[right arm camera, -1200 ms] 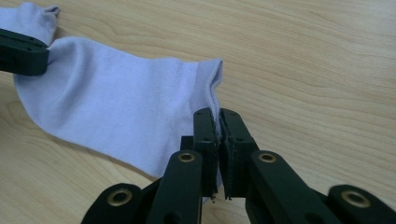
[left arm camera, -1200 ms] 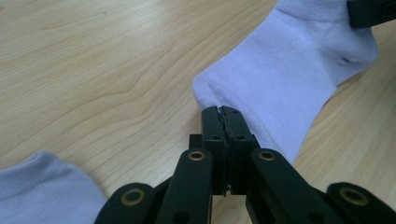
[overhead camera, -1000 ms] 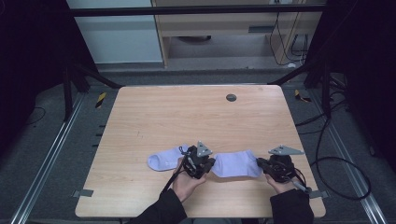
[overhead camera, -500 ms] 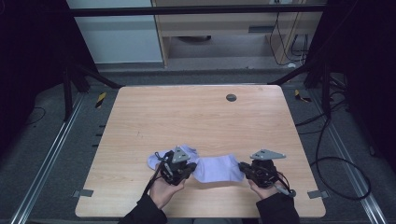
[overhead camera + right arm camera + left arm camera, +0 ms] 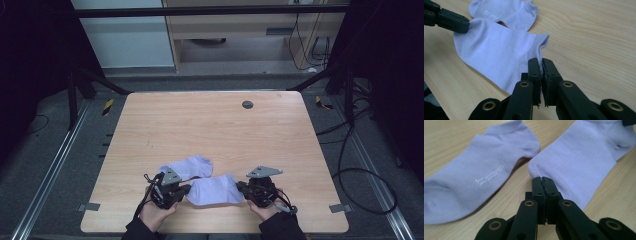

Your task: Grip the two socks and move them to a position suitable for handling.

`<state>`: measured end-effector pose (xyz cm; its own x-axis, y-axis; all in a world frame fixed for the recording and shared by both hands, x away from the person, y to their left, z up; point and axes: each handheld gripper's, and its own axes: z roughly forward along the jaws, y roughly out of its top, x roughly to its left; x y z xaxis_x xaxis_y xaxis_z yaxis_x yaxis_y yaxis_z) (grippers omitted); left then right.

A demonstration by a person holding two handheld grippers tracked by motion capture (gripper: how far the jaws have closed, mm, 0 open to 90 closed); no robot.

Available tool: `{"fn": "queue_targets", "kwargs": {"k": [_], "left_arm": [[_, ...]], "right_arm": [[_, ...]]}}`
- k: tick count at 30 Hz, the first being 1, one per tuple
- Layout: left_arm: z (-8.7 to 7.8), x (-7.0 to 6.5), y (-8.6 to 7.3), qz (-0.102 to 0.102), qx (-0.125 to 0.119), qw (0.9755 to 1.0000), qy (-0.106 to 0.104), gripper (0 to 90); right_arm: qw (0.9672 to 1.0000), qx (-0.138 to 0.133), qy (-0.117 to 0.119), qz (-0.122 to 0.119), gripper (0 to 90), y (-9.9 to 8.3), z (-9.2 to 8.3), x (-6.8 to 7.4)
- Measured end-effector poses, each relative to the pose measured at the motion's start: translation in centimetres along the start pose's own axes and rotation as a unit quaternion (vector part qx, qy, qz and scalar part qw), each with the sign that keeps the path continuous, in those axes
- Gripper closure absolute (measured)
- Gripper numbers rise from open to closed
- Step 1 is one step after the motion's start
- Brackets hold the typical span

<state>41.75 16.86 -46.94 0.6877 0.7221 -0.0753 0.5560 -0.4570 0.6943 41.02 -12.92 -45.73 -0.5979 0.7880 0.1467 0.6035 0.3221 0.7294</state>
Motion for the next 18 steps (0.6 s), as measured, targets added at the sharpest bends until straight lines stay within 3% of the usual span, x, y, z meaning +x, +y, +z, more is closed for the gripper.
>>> {"fn": "queue_targets", "kwargs": {"k": [13, 18], "left_arm": [[1.0, 0.4, -0.8, 0.002, 0.024, 0.9997, 0.008, 87.1], [0.9, 0.4, -0.9, -0.002, 0.019, 0.9997, 0.017, 79.1]], "right_arm": [[0.9992, 0.038, -0.001, -0.011, 85.6, -1.1, 2.0, 0.5], [0.9987, 0.046, -0.010, -0.017, 76.6, -1.5, 2.3, 0.4]]}}
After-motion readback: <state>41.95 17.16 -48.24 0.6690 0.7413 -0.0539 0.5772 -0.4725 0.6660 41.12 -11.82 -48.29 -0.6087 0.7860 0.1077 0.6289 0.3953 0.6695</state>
